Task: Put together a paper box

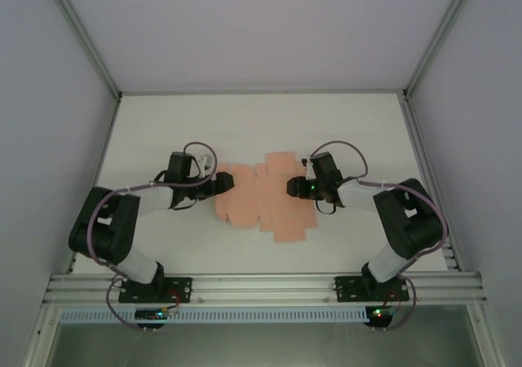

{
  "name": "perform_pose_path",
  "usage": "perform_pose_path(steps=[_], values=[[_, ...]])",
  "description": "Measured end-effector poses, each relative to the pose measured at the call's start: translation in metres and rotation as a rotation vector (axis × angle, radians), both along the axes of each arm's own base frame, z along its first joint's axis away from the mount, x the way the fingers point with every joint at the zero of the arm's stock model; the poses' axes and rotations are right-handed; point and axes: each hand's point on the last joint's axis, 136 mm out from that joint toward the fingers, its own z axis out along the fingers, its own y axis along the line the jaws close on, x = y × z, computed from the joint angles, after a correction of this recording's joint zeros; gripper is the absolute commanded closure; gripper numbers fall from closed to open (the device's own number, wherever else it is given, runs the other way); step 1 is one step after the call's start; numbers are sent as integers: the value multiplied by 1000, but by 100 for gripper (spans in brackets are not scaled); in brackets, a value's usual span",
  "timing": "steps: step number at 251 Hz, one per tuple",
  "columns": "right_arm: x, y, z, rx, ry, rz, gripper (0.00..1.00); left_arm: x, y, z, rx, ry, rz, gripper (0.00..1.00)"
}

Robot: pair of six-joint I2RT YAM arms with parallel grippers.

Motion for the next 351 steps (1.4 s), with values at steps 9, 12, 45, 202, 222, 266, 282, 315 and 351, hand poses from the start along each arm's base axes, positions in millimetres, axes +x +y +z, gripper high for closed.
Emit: perform_pose_path(steps=[9,12,45,202,222,266,282,315,351], values=[[2,1,0,8,-10,-3,56,0,-4,0,-27,10,-7,36],[2,1,1,10,-14,-3,56,0,-6,0,-32,4,-15,39],[7,3,1,28,-35,-15,56,0,-21,3,-128,31,-46,76],[8,-25,108,296,-245,106,25,-14,-37,144,-535,-263,-173,100],[2,-29,138,318,-312,140,24,-18,-34,163,-547,-317,-184,100],[-16,-51,183,307,-426,162,24,-34,-29,205,-544,-433,-207,100],[-25,-56,187,298,-432,166,26,-39,-26,221,-532,-482,-214,100],[-41,-55,192,305,-432,203,50,-48,-22,246,-518,-567,-217,100],[-53,-49,200,350,-445,254,66,-49,-20,248,-498,-570,-210,100]])
